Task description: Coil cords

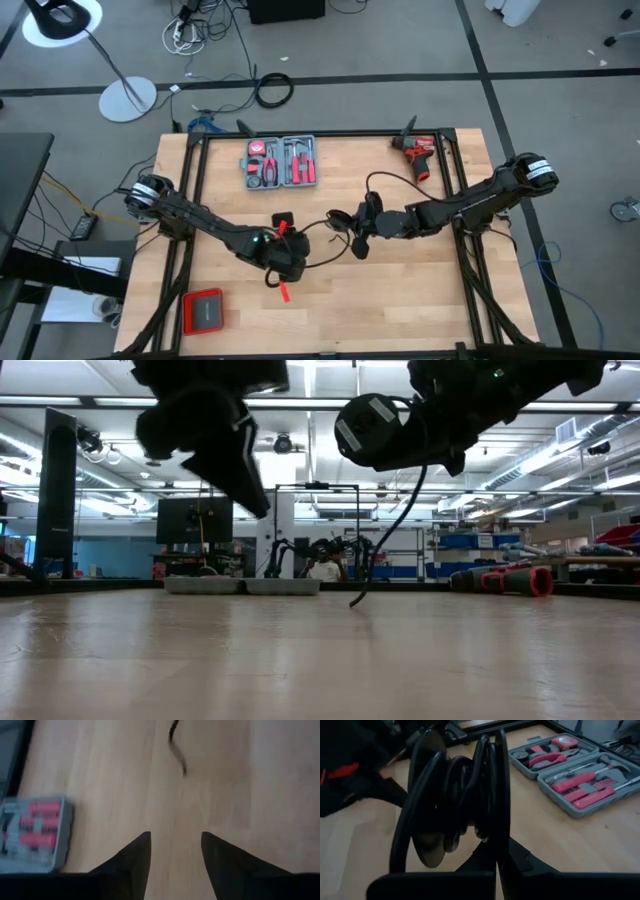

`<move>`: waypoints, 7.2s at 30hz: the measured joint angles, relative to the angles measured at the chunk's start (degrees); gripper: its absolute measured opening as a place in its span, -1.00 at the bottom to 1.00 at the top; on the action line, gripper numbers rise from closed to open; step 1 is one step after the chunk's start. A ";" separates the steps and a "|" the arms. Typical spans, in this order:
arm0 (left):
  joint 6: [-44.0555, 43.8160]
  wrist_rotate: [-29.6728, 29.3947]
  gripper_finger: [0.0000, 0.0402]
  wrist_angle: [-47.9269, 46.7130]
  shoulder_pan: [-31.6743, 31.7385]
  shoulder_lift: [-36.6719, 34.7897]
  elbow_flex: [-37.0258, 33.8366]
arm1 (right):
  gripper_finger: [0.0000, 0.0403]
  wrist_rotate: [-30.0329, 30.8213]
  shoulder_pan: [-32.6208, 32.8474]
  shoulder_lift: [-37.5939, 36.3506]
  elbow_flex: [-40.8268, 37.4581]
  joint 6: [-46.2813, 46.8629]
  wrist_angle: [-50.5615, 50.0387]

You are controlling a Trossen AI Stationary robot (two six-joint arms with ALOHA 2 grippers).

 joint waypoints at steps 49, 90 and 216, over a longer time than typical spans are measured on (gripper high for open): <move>11.27 34.20 -0.22 119.22 28.57 -5.93 -41.14 | -1.00 -9.20 -12.13 0.63 -0.07 -14.89 9.44; 24.12 35.64 -0.22 89.73 29.14 -16.03 -39.42 | -1.00 -15.40 -16.34 0.00 -0.07 -21.44 13.99; 16.63 33.63 -0.99 100.38 25.77 -10.87 -31.36 | -0.43 -1.51 -4.44 4.42 -13.23 -4.90 30.71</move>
